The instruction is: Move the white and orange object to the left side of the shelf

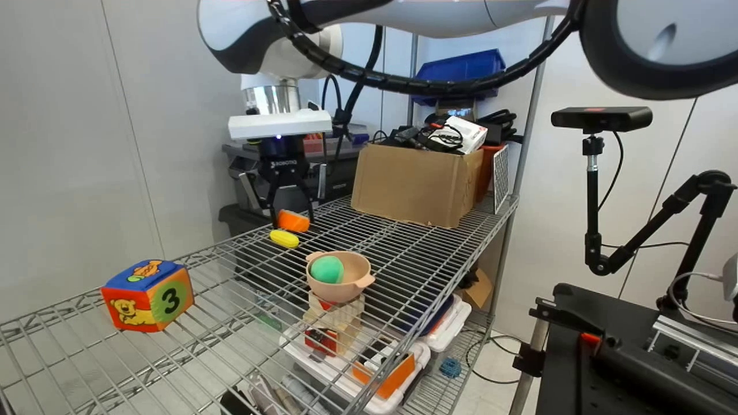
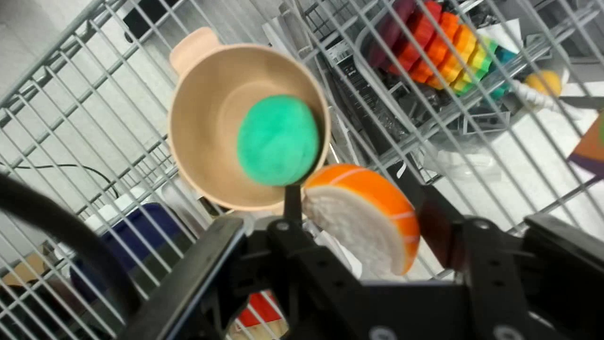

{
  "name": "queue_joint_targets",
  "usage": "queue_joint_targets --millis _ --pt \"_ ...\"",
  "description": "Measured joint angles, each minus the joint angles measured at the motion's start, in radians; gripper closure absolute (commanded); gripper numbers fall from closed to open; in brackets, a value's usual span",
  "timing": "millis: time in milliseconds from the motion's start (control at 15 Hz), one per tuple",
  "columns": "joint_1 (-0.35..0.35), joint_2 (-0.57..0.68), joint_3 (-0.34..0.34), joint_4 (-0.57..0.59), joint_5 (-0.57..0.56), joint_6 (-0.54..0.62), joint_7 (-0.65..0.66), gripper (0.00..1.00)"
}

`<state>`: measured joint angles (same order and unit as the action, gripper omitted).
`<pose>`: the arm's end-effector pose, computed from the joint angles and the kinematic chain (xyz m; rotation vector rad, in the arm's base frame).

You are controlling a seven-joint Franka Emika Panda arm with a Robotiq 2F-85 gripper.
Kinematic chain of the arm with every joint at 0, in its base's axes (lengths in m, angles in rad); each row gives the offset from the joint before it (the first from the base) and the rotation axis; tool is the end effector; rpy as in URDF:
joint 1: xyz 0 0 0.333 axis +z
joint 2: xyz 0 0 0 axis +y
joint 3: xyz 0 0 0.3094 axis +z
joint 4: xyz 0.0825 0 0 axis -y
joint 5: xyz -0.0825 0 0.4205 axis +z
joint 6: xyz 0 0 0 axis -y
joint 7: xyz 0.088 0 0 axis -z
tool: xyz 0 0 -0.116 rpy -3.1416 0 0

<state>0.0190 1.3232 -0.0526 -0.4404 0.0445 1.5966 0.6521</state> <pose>0.8163 0.0033 0.2005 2.9090 -0.9885 -0.2393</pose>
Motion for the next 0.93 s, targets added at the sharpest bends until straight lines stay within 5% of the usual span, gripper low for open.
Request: queue_joint_targets --millis 400,733,800,867,933 --pt "0.134 0.027 0.001 -0.018 -0.003 -0.003 0.026 0.63" --pt "0.168 0.102 -0.001 -0.019 -0.019 -0.012 0.068 0.63" --pt "0.169 0.117 -0.002 -0.018 -0.024 -0.017 0.081 0.56" --pt "0.17 0.13 -0.005 -0.018 -0.03 -0.025 0.093 0.14" --pt "0.171 0.141 -0.008 -0.018 -0.037 -0.035 0.103 0.14"
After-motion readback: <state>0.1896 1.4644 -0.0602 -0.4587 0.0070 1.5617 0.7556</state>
